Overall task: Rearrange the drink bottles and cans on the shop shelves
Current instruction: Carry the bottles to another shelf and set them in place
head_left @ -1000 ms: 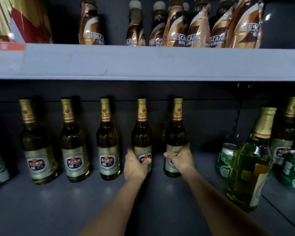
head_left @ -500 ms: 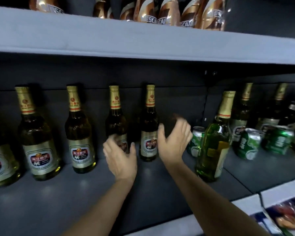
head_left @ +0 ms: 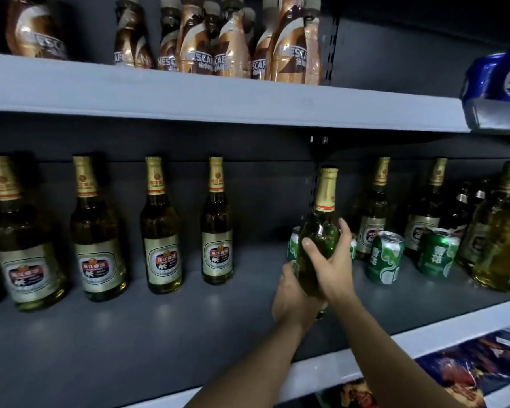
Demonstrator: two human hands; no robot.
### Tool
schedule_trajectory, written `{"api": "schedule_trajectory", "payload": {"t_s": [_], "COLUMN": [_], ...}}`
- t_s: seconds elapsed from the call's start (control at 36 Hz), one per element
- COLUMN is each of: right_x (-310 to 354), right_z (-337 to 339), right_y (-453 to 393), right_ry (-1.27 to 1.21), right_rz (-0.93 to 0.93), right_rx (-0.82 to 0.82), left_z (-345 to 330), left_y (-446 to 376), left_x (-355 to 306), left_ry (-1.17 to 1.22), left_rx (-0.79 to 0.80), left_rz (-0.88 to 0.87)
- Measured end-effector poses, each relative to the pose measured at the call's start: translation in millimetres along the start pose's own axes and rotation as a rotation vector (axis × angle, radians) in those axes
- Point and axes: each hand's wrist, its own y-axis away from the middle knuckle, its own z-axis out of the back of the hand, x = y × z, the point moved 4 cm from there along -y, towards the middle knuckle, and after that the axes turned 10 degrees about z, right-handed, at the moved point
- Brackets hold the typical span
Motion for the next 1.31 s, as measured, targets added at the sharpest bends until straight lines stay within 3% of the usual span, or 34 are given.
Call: {"api": "schedule_trajectory", "payload": {"t_s": [0.11, 0.39, 0.58, 0.78, 0.86, 1.06, 1.31], "right_x": [-17, -22, -17, -24, -21, -26, -33], "right_z": [0, -30, -54, -65, -67, -73, -41], "right_y": [8, -1, -19, -64, -76, -81, -107], "right_ry": [-0.131, 0.121, 0.258, 0.482, 0.721, 0.870, 1.106], "right_rz": [-0.063, -0.069, -0.014, -0.053, 0.023, 0.069, -0.025], "right_rx": [0.117, 0.373, 0.404, 0.625, 0.623, 0.583, 1.095], "left_z": [7, 51, 64, 71, 69, 56, 52], "left_y": [4, -12, -42, -79, -89, -102, -105], "left_x": [-3, 17, 16, 17, 19, 23, 20], "left_ry": [-0.049, 0.113, -0.143, -0.187, -0.143, -0.136, -0.146], "left_rx": [-0.075, 0.083, -0.042, -0.094, -0.105, -0.159, -0.186], "left_rz": [0.031, 0.017, 0.000, 0.026, 0.030, 0.020, 0.060]}}
